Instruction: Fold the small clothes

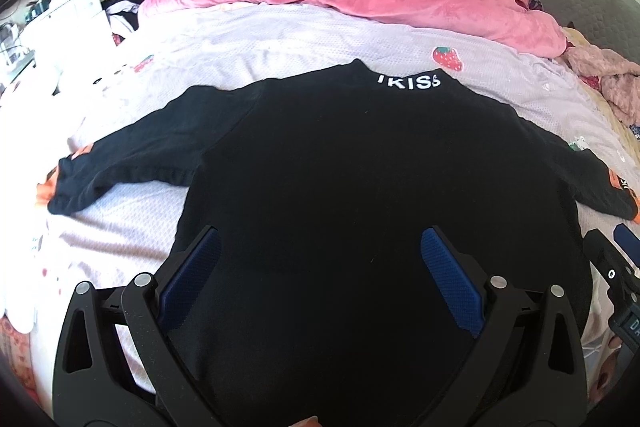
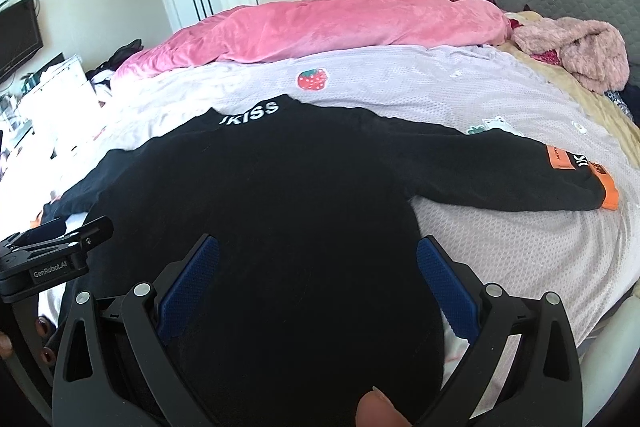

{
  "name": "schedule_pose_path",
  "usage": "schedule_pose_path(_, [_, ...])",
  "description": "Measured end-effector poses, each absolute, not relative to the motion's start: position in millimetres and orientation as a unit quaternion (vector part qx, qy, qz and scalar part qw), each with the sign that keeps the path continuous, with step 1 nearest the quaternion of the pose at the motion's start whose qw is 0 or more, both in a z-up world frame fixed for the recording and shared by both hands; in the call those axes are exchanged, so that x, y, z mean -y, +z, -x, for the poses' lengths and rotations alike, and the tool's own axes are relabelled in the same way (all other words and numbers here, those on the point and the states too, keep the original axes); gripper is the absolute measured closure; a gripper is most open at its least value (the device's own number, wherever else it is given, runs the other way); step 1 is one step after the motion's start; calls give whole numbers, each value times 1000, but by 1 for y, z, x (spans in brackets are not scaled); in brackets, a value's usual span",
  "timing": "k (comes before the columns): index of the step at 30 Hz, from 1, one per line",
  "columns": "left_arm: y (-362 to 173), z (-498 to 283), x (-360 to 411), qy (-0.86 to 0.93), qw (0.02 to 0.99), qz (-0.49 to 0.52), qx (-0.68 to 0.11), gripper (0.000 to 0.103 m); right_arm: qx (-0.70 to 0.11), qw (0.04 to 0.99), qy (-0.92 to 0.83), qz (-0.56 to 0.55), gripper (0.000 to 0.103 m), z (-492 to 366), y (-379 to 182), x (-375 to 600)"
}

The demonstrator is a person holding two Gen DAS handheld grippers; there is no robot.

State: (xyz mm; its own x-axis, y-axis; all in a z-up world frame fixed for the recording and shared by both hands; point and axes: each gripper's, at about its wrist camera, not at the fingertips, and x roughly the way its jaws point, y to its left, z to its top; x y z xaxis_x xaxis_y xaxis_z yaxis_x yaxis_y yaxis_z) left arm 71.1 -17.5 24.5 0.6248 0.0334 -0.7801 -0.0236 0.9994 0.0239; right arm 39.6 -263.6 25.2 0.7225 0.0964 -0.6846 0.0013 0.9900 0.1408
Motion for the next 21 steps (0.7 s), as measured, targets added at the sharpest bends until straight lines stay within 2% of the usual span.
schedule_pose_path(21, [8, -134, 37, -20, 886, 8, -463, 9, -395, 901, -108, -144, 4, -84, 3, 389])
